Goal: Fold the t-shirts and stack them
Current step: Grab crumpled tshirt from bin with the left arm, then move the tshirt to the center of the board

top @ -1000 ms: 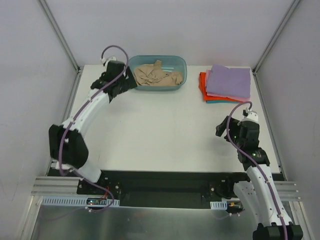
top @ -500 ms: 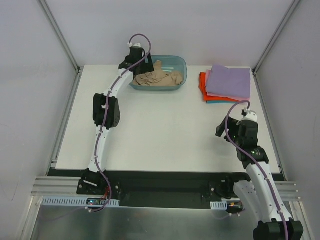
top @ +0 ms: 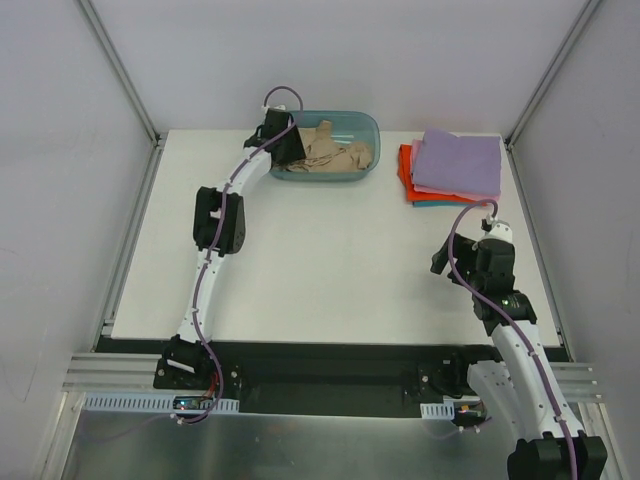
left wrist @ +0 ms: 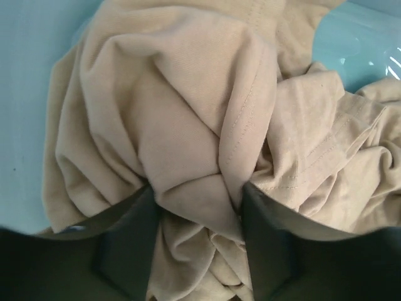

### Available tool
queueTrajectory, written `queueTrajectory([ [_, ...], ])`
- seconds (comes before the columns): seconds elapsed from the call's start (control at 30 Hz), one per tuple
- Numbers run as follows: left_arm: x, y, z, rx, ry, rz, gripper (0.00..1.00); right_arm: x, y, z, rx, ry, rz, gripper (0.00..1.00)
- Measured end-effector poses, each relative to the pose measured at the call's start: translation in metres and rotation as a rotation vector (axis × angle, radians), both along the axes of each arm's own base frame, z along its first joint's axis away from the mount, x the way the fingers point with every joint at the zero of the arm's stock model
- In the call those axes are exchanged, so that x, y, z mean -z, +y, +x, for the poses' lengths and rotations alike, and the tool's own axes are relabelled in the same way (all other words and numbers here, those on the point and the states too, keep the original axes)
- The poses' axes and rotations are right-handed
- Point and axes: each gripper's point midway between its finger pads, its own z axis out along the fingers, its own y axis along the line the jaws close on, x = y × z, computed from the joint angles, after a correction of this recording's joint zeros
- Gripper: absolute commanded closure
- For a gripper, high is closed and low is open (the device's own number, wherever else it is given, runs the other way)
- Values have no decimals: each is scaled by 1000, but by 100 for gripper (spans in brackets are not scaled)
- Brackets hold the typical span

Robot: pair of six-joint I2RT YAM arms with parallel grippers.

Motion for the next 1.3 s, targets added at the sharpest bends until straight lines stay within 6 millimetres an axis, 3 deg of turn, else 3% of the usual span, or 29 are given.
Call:
queueTrajectory([
  [0.07, -1, -4, 0, 2, -1, -10, 86, 0, 0, 0, 0, 2, 0, 3],
  [0.1, -2, -6, 0, 7, -6, -16, 100, 0, 0, 0, -1, 2, 0, 3],
  [0.27, -14, -14, 4, 31, -48, -34, 100, 0, 0, 0, 0, 2, 0, 3],
  [0.37, -35, -19, 4, 53, -79, -56, 100, 0, 0, 0, 0, -1, 0, 3],
  [0.47, -86, -26, 0, 91, -149, -93, 100, -3, 0, 0, 0, -11, 1, 3],
  [0.57, -158, -38, -18, 152, -251, -138, 100, -6, 0, 0, 0, -28, 3, 3],
  [0.67, -247, -57, -52, 235, -396, -166, 100, -11, 0, -1, 0, -47, 4, 3],
  [0.73, -310, -74, -89, 307, -515, -168, 100, -14, 0, -1, 0, -63, 6, 3],
  [0.83, -394, -101, -159, 424, -686, -184, 100, -22, 0, -3, 2, -98, 9, 3],
  [0.97, -473, -119, -263, 583, -864, -238, 100, -29, -1, -5, 3, -128, 10, 3],
  [1.07, -502, -110, -317, 650, -938, -271, 100, -32, -2, -8, 5, -142, 11, 3],
  [1.13, -507, -101, -338, 672, -956, -280, 100, -35, -2, -10, 5, -151, 12, 3],
  [1.2, -501, -94, -352, 682, -948, -279, 100, -36, -2, -12, 6, -156, 13, 3],
  [1.3, -479, -94, -353, 685, -902, -265, 100, -35, -2, -14, 7, -153, 13, 3],
])
